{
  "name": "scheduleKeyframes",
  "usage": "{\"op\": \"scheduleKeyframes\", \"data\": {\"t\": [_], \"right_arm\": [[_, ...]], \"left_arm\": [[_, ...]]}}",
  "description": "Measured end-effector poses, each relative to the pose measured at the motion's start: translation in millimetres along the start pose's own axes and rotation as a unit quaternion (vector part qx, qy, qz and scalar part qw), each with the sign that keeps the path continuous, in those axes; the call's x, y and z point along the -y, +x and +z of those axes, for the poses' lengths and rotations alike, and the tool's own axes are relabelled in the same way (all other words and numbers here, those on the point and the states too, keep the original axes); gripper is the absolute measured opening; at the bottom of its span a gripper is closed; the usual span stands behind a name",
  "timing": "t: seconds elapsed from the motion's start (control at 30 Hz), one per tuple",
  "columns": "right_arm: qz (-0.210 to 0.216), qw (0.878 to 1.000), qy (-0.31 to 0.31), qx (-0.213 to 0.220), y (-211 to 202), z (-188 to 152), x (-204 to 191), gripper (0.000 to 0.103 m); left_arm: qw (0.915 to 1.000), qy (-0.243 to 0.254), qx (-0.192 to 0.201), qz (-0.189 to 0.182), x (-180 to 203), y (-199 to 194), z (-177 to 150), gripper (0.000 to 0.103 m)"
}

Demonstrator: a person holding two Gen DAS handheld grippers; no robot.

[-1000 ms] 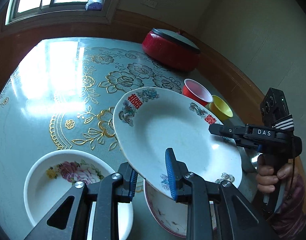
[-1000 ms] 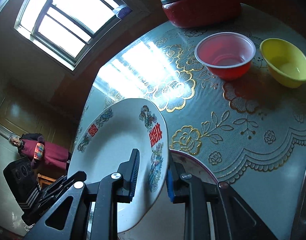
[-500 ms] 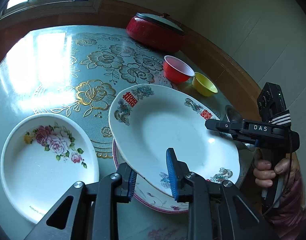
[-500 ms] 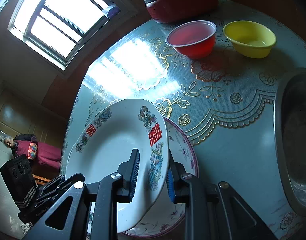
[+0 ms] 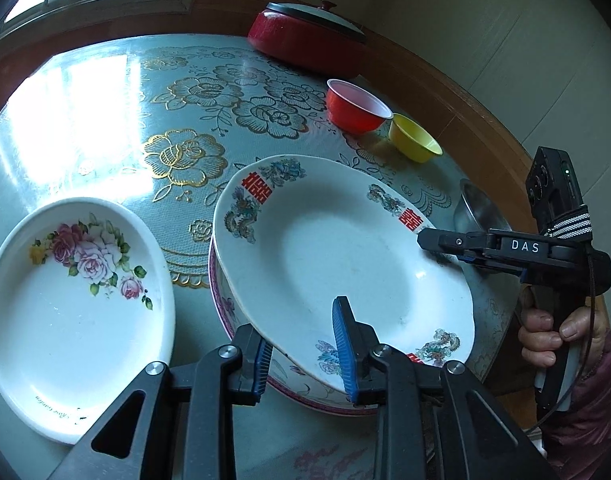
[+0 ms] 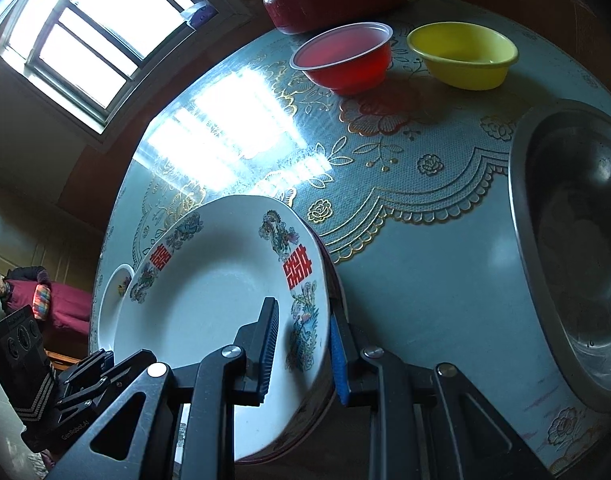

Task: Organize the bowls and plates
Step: 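Lower the red-print plate onto the pink-rimmed plate with the right tool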

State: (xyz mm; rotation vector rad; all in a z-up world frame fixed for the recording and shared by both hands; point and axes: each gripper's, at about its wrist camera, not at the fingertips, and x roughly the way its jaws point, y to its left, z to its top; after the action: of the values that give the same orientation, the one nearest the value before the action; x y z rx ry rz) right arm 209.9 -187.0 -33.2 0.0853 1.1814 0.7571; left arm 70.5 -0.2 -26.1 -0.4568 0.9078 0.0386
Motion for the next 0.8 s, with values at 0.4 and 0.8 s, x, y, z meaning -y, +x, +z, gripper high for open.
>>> {"op": "scheduleKeyframes", "data": {"t": [0.4,0.8], "right_arm": [[0.009,1.000,-0.002,-0.004,-2.7,0.6,1.6,0.024],[-0.008,1.000,-0.020,0.004,-7.6,3.1,-2.3,0.024]], "left_arm": [[1.0000,-0.001,-0.002,-0.008,6.7,-6.7,-7.3,0.030],[0.9997,0.013,-0.018,0.010,10.3,-6.7,-15.4,0.035]]}}
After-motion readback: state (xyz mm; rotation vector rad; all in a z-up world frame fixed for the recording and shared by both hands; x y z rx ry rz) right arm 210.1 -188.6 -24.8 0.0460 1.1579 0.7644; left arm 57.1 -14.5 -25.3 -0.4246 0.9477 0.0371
